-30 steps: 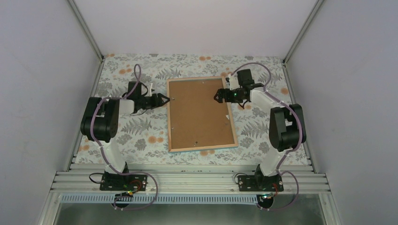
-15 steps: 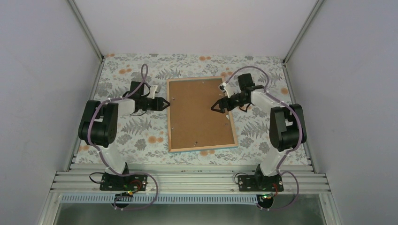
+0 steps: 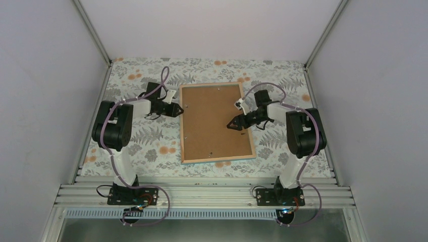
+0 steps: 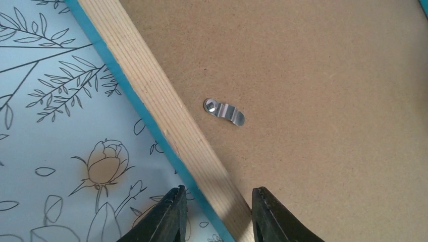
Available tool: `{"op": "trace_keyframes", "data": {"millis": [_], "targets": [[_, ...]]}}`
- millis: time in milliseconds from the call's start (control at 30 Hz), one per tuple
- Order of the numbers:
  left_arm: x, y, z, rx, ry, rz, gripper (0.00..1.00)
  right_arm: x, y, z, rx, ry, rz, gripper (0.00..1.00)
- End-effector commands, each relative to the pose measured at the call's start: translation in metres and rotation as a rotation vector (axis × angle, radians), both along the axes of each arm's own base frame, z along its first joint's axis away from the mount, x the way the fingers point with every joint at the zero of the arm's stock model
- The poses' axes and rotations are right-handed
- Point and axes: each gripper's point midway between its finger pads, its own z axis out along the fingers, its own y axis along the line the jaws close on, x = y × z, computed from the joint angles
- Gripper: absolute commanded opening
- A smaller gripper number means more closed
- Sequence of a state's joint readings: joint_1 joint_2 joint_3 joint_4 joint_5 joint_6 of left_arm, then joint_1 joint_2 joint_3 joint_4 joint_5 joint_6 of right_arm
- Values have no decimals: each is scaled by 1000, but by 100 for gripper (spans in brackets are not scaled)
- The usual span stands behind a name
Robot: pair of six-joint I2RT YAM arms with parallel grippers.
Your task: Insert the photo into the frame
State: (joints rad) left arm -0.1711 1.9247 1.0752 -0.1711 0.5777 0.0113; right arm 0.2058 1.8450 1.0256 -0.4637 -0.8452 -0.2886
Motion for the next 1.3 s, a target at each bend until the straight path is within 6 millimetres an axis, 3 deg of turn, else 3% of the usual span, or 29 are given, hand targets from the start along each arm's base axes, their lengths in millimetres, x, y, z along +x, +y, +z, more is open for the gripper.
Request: {"op": "trace_keyframes", "data": {"millis": [0,267,433,600,800,1067,1267], "targets": [[4,3,18,54,-91,-48,34,2,4,13,38,-102,52,70],[-18,7,37,92,-158,-127,35,-3,41,51,88,-337,177,66],[-35,-1,40,83,-167,-183,35,-9,79,57,103,-404,204,61],[-44,-7,29,99,-144,-212,38,-19,115,44,62,-453,227,56],[-48,-8,11,123,-95,-209,39,-22,144,25,-11,-541,233,57],[-53,-7,-6,124,-41,-199,37,-46,175,6,-34,-686,329,56],[-58,-7,-12,117,-18,-206,33,-53,187,-11,-49,-695,365,54]]}}
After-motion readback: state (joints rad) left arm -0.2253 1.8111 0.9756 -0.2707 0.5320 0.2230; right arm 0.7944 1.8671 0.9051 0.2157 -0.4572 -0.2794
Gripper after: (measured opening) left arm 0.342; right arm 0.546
